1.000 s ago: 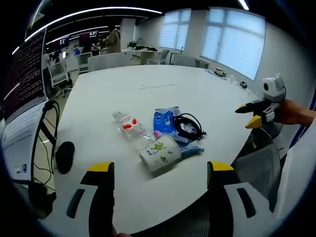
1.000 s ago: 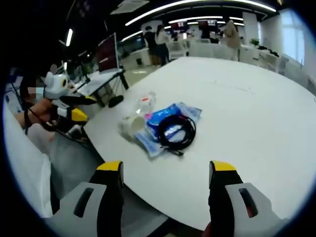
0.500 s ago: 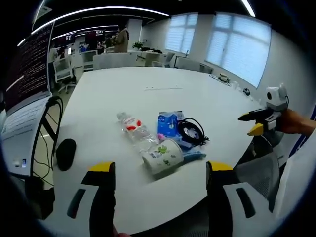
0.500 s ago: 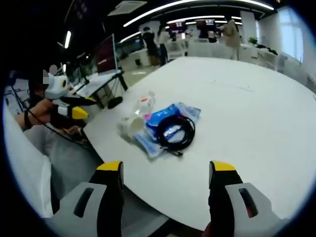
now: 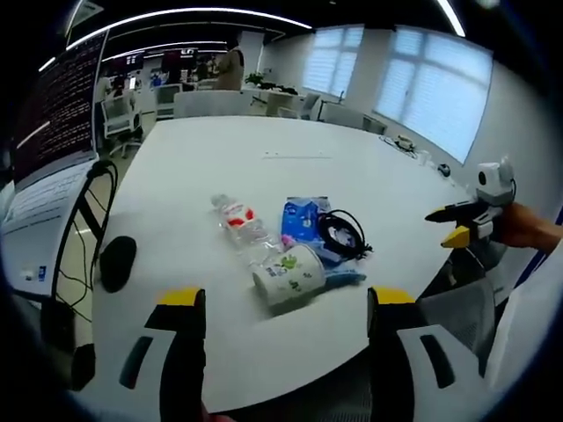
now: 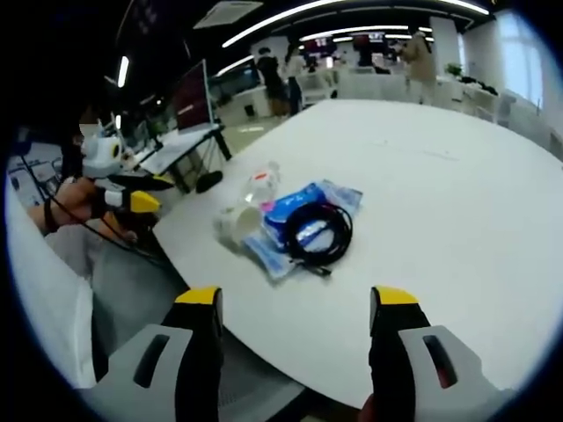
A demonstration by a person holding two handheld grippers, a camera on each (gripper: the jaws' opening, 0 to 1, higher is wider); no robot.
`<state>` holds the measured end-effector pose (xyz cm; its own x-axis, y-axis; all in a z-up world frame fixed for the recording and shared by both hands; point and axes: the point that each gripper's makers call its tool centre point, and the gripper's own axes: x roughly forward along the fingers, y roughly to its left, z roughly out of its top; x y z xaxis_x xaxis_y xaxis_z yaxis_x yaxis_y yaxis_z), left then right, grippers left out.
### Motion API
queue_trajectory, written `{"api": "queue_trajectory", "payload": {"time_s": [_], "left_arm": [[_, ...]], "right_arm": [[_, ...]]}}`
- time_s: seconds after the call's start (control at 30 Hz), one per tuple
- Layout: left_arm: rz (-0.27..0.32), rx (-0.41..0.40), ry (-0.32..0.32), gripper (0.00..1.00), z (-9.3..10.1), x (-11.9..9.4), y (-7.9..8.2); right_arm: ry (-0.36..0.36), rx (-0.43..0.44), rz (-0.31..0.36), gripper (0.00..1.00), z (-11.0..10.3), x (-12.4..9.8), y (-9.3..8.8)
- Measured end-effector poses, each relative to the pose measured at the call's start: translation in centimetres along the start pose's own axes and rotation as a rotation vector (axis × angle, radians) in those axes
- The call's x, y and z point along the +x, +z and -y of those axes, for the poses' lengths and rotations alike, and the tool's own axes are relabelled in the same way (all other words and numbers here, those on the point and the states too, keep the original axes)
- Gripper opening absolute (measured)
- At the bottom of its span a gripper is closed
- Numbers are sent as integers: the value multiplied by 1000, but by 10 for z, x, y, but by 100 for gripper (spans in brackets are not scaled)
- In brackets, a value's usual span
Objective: Arrange the tabletop items into an orderly group along one side of the table until the central work area is clear of visible clutter.
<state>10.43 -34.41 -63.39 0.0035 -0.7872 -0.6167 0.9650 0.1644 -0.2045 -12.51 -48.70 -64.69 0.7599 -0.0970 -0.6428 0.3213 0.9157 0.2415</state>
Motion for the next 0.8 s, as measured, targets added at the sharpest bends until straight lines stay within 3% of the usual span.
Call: {"api": "queue_trajectory", "payload": {"time_s": [0.8], "left_arm": [[0,-27,1,75,14,3,2]], "right_arm": [[29,33,16,63,5,-6,-6]]}}
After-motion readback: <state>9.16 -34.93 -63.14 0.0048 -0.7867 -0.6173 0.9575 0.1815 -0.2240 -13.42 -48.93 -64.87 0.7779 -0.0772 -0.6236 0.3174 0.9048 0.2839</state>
